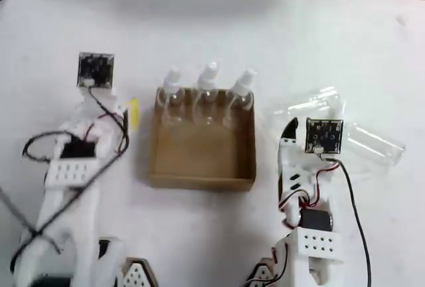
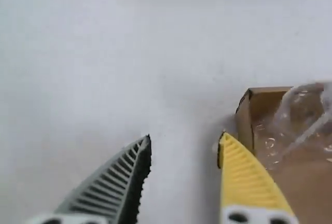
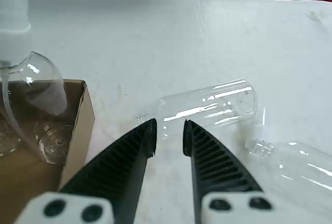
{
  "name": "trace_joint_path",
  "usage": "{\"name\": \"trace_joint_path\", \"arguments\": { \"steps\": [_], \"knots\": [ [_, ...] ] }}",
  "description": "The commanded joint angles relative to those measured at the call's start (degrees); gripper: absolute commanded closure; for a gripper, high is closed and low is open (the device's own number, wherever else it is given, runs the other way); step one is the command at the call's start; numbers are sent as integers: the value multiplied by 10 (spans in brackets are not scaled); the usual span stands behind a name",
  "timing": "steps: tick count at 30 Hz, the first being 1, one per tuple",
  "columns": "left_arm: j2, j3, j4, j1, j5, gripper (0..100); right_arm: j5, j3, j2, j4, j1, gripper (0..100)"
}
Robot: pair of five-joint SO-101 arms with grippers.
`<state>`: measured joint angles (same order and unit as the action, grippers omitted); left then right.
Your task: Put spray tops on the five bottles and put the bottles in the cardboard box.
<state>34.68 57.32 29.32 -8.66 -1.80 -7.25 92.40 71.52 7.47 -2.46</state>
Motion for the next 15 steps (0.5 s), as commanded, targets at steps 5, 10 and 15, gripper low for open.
{"name": "trace_joint_path", "arguments": {
  "steps": [5, 10, 15],
  "knots": [
    [-178, -111, 4, -44, 64, 801, -9, -3, 12, -12, 0, 927],
    [-178, -110, 4, -45, 74, 797, -9, -3, 12, -11, 0, 926],
    [-180, -109, 4, -47, 75, 797, -4, -5, 13, -11, -16, 923]
  ]
}}
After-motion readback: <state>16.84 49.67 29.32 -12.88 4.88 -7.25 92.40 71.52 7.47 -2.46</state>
